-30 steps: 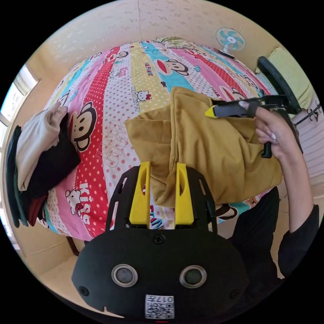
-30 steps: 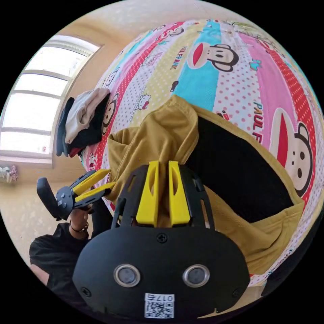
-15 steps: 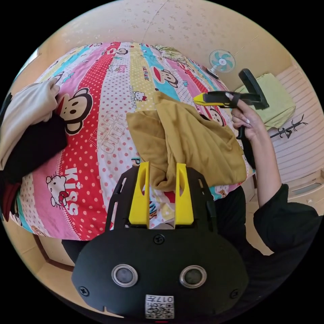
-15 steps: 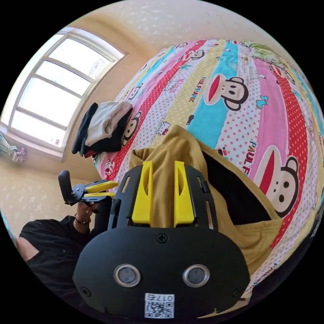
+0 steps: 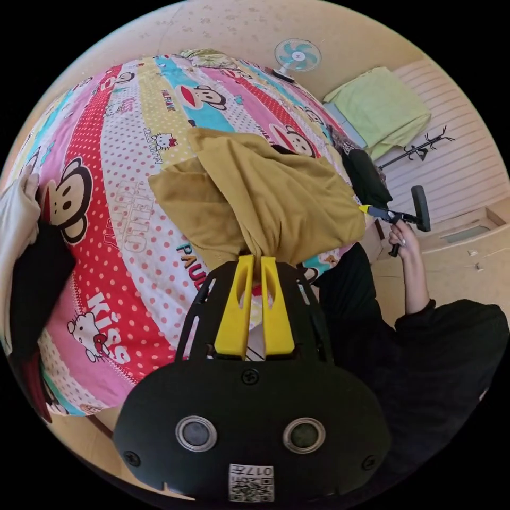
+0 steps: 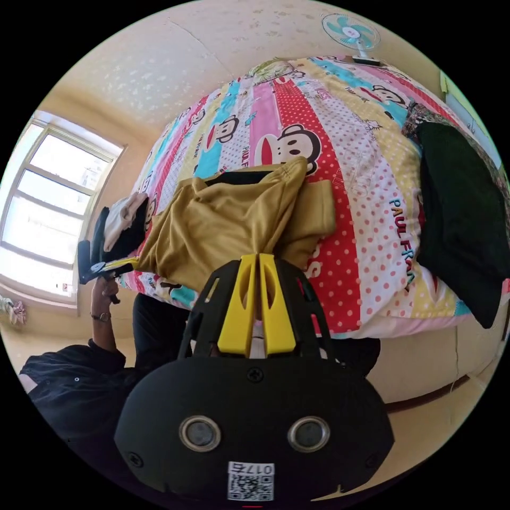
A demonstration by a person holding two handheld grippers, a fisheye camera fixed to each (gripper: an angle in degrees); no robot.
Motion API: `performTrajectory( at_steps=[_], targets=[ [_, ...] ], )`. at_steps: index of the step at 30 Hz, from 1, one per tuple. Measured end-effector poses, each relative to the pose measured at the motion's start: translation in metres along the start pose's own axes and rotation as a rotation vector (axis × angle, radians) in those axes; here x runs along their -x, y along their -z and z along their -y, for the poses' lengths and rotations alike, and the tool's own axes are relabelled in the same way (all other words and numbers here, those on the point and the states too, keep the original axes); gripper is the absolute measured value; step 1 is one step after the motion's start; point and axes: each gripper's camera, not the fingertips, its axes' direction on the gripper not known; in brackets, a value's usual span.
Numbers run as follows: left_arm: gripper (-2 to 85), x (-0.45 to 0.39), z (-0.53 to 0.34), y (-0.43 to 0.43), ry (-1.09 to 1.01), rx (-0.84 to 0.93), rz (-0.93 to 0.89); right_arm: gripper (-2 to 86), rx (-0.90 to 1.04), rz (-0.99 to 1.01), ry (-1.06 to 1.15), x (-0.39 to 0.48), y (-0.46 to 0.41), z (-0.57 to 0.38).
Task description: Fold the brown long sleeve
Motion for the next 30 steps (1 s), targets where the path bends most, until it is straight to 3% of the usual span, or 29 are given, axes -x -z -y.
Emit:
performTrajectory(
  at_steps=[3, 7, 13, 18, 20, 26, 30],
  targets=[
    [1.6, 0.012, -0.032, 0.030, 0.015, 0.000, -0.055, 2.1, -0.021, -0.005, 0.013, 0.000, 0.021, -0.010],
    [2.9, 0.044, -0.064, -0.006, 0.174, 0.106, -0.092, 3.1, 0.211, -0.061, -0.054, -0.015, -0.013, -0.020],
    [8.6, 0.042, -0.081, -0.010, 0.313, 0.015, 0.052, 9.0, -0.100, -0.146, 0.158, 0.054, 0.019, 0.019],
    [9.4, 0.011, -0.050, -0.017, 0.238, -0.004, 0.206, 10.6, 0.071, -0.244, 0.214, 0.074, -0.060, 0.096],
    [10.0, 0.006, -0.044, -0.020, 0.235, -0.002, 0.194, 8.3, 0.247, -0.318, 0.193, 0.064, -0.110, 0.113],
    [13.3, 0.010, -0.066, -0.020, 0.297, -0.067, 0.131, 4.0, -0.118, -0.223, 0.068, 0.064, -0.004, 0.104],
    [16.7, 0.027, -0.082, -0.046, 0.369, -0.077, 0.028, 4.8, -0.142, -0.277, -0.072, 0.023, 0.003, 0.117]
  ],
)
